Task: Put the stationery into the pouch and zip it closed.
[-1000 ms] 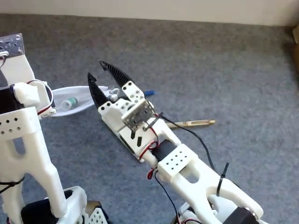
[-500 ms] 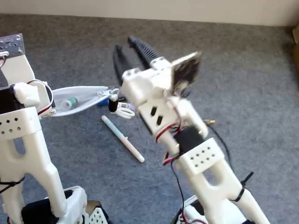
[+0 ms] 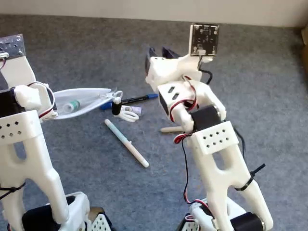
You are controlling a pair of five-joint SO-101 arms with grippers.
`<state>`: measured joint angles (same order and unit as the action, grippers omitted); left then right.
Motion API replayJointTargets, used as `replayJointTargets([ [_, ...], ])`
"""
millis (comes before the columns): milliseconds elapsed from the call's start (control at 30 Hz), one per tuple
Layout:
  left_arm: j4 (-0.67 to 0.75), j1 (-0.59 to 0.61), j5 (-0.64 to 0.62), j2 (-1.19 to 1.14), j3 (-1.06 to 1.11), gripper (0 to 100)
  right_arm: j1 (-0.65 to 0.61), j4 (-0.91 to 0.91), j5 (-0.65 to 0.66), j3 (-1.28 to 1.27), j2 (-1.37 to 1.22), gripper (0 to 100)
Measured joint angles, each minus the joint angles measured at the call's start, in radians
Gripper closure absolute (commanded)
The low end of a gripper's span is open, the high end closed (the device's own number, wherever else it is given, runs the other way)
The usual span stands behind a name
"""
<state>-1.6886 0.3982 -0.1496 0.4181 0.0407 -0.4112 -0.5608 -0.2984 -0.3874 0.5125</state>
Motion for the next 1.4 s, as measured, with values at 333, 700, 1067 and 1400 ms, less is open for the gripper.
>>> replayJointTargets([
  [333,0.000,0.000,0.000,0.000,0.000,99,0.074,-0.212,-0.100,0.000,0.000,87.8],
  [700,0.000,0.000,0.000,0.000,0.000,99,0.075,-0.334,-0.322,0.000,0.000,87.8],
  [1067,0.000,0.000,0.000,0.000,0.000,99,0.137,-0.334,-0.365,0.000,-0.037,87.8],
  [1400,0.023,0.000,0.000,0.012,0.038,99,0.172,-0.425,-0.416,0.060,-0.272,87.8],
])
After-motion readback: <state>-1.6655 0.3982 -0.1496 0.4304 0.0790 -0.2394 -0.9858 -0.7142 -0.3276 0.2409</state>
